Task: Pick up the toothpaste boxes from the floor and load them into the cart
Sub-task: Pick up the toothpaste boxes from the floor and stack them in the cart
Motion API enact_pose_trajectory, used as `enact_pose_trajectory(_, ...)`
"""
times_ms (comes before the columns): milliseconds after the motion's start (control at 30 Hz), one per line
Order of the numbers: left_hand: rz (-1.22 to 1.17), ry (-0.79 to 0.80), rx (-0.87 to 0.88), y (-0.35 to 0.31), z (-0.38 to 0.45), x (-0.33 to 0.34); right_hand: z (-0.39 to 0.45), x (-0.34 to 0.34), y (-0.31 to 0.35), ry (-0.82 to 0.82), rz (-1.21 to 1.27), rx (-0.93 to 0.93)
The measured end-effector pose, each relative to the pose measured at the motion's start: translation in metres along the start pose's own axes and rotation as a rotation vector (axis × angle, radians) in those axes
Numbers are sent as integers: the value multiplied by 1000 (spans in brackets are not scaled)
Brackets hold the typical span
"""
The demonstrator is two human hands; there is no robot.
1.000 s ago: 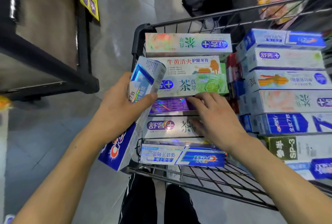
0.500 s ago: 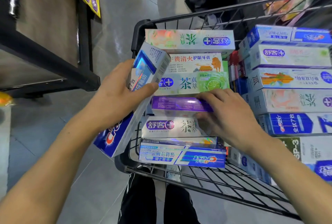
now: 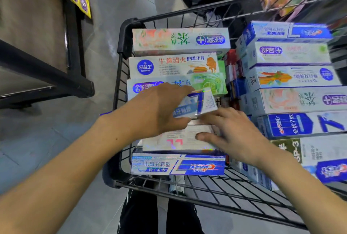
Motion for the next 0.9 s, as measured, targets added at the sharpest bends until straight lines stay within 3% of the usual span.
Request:
enact_pose_trajectory(200,229,109,167,-3,30,32,-21,-16,-40,9,249,232)
enact_pose_trajectory(333,436,-9,239,2,40,54,-22,-10,-42,-23,378,253)
enact_pose_trajectory(533,558,-229,273,11,38,74,-19,-5,-38,-23,408,248)
enact_pose_trajectory(700,502,-220,273,24,30,67,-11,-2,-27,-23,466,257)
enact_pose_trajectory(900,446,-227,143,42,-6,43,16,-7,-18,8,691,408)
Point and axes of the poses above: each hand's wrist, its own z-axis towards the middle knuckle, its own x-axis out of the palm, y = z × x, the point moved 1 cm from there along z, towards the middle knuckle, and after that the axes turned 12 degrees about x, right-handed, at the moved point
